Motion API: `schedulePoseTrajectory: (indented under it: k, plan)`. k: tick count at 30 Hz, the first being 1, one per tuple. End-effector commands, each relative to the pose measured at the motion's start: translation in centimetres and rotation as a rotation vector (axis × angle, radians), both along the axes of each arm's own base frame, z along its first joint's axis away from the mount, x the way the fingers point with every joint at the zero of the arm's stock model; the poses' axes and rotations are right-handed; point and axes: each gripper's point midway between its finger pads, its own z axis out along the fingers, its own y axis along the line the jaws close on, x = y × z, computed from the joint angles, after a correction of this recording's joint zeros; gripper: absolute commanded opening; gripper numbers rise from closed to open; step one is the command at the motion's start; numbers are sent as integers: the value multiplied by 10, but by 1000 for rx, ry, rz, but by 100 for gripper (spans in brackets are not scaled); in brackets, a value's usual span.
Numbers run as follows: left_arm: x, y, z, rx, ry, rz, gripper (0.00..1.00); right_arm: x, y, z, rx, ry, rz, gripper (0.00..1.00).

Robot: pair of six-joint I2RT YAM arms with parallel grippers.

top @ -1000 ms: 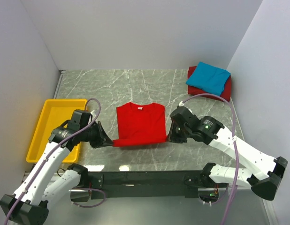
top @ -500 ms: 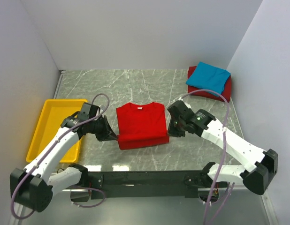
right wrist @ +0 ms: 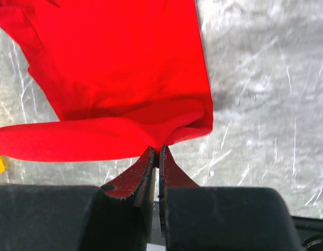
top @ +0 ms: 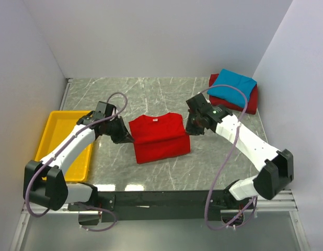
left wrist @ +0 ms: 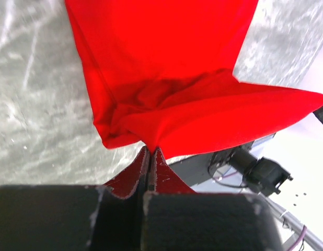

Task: Fold and stack the t-shirts
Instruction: Fold the tshirt

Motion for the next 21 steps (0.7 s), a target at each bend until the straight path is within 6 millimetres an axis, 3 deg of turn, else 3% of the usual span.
schedulePoseTrajectory:
  k: [1,21]
  plan:
    - [29,5,13,0,-96,21,0,30,1,15,-15,-71,27,0]
    - [100,16,-19,22,-25,30,0,122,13,-5,-79,-31,60,0]
